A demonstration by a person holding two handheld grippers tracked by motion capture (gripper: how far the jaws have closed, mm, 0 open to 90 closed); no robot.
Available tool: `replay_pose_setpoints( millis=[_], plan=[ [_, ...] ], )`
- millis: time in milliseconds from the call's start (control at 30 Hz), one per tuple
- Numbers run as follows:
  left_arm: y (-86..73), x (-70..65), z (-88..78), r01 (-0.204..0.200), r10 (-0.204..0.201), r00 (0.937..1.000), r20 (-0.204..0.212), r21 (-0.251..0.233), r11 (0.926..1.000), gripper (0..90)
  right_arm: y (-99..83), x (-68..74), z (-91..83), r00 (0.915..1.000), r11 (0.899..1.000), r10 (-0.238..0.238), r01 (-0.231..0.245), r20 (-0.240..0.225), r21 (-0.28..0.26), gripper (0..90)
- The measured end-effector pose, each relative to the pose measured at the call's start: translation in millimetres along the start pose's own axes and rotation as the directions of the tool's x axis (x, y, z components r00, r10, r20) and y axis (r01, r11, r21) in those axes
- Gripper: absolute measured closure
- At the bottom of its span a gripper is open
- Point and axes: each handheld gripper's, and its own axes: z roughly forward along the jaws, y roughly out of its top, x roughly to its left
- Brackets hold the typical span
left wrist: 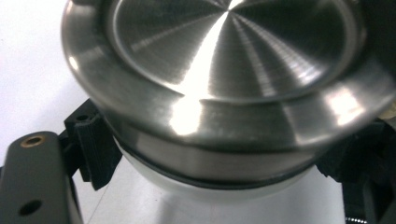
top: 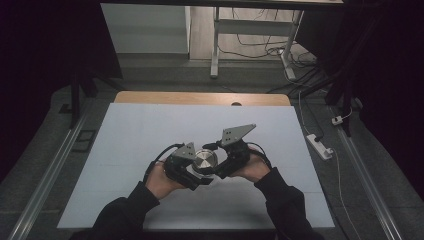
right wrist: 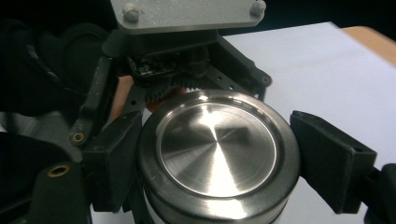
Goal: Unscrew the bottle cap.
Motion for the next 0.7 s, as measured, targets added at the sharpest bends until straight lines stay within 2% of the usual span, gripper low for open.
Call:
replay_pose_setpoints(
  millis=[33,67,100,133,167,200,233,267,300,333,367,433,467,500,533,567,600,633,667,700],
  plan=[
    [0.2,0.0,-0.7,0.000,0.000,0.9999,-0.012,-0.001,1.0000,15.3,0.1,0.1,0.5,0.9999,1.000,0.016,-0.016,0.003,-0.004,18.0],
    [0.5,0.3,-1.9,0.008,-0.008,0.9996,-0.026,-0.004,1.0000,15.3,1.5,2.7,0.9,0.9984,0.999,0.043,-0.043,0.038,0.006,9.0],
    [0.5,0.3,-1.9,0.008,-0.008,0.9996,-0.026,-0.004,1.0000,15.3,2.6,4.5,0.8,0.9962,0.998,0.059,-0.060,0.064,0.014,5.7],
    [0.4,0.5,-2.8,0.016,-0.016,0.9993,-0.033,-0.006,0.9999,15.3,3.7,6.6,0.4,0.9940,0.997,0.071,-0.073,0.083,0.014,4.0],
    [0.4,0.5,-3.4,0.021,-0.022,0.9987,-0.046,-0.007,0.9997,15.3,3.7,6.6,0.4,0.9940,0.997,0.071,-0.073,0.083,0.014,4.0],
    [0.4,0.3,-4.0,0.024,-0.024,0.9978,-0.062,-0.004,0.9997,15.3,5.9,11.6,-0.5,0.9865,0.995,0.102,-0.102,0.128,-0.003,2.7],
    [0.3,0.4,-4.4,0.028,-0.028,0.9967,-0.077,-0.001,0.9996,15.3,5.9,11.6,-0.5,0.9865,0.995,0.102,-0.102,0.128,-0.003,2.7],
    [-0.2,1.2,-4.7,0.041,-0.041,0.9944,-0.097,-0.002,0.9992,15.3,8.7,19.5,0.1,0.9716,0.994,0.107,-0.110,0.211,0.002,2.6],
    [-0.2,1.2,-4.7,0.041,-0.041,0.9944,-0.097,-0.002,0.9992,15.3,8.7,19.5,0.1,0.9716,0.994,0.107,-0.110,0.211,0.002,2.6],
    [-0.6,1.8,-5.0,0.047,-0.047,0.9935,-0.104,-0.001,0.9989,15.3,9.4,22.4,1.0,0.9657,0.994,0.103,-0.108,0.238,0.005,2.8],
    [-0.9,2.2,-5.2,0.054,-0.054,0.9922,-0.112,-0.002,0.9985,15.3,10.4,29.8,3.9,0.9491,0.993,0.110,-0.116,0.295,0.004,4.2],
    [-1.4,3.4,-6.3,0.064,-0.064,0.9901,-0.125,-0.002,0.9979,15.3,11.0,34.4,8.1,0.9267,0.991,0.121,-0.131,0.356,0.006,5.4],
    [-1.4,3.4,-6.3,0.064,-0.064,0.9901,-0.125,-0.002,0.9979,15.3,11.2,36.3,10.4,0.9181,0.992,0.113,-0.128,0.380,0.014,6.0],
    [-1.4,3.5,-6.7,0.066,-0.066,0.9895,-0.128,-0.004,0.9978,15.3,11.2,36.3,10.4,0.9181,0.992,0.113,-0.128,0.380,0.014,6.0],
    [-1.2,3.4,-6.9,0.068,-0.068,0.9887,-0.134,-0.004,0.9977,15.3,11.4,40.1,14.7,0.8947,0.991,0.108,-0.129,0.434,0.021,6.3],
    [-1.2,3.4,-6.9,0.068,-0.068,0.9887,-0.134,-0.004,0.9977,15.3,11.4,40.1,14.7,0.8947,0.991,0.108,-0.129,0.434,0.021,6.3],
    [-1.1,3.0,-6.6,0.070,-0.070,0.9880,-0.138,-0.006,0.9975,15.3,11.5,41.6,16.6,0.8896,0.992,0.104,-0.123,0.445,0.016,6.8],
    [-1.1,2.8,-6.3,0.069,-0.068,0.9877,-0.140,-0.003,0.9976,15.3,12.4,44.5,19.6,0.8795,0.992,0.104,-0.122,0.464,0.009,8.5],
    [-1.1,2.7,-5.5,0.070,-0.070,0.9877,-0.140,-0.001,0.9975,15.3,12.8,45.4,20.4,0.8762,0.993,0.103,-0.119,0.471,0.004,9.0],
    [-1.1,2.7,-5.5,0.070,-0.070,0.9877,-0.140,-0.001,0.9975,15.4,13.4,46.8,21.3,0.8690,0.993,0.106,-0.121,0.483,0.001,10.8]
  ],
)
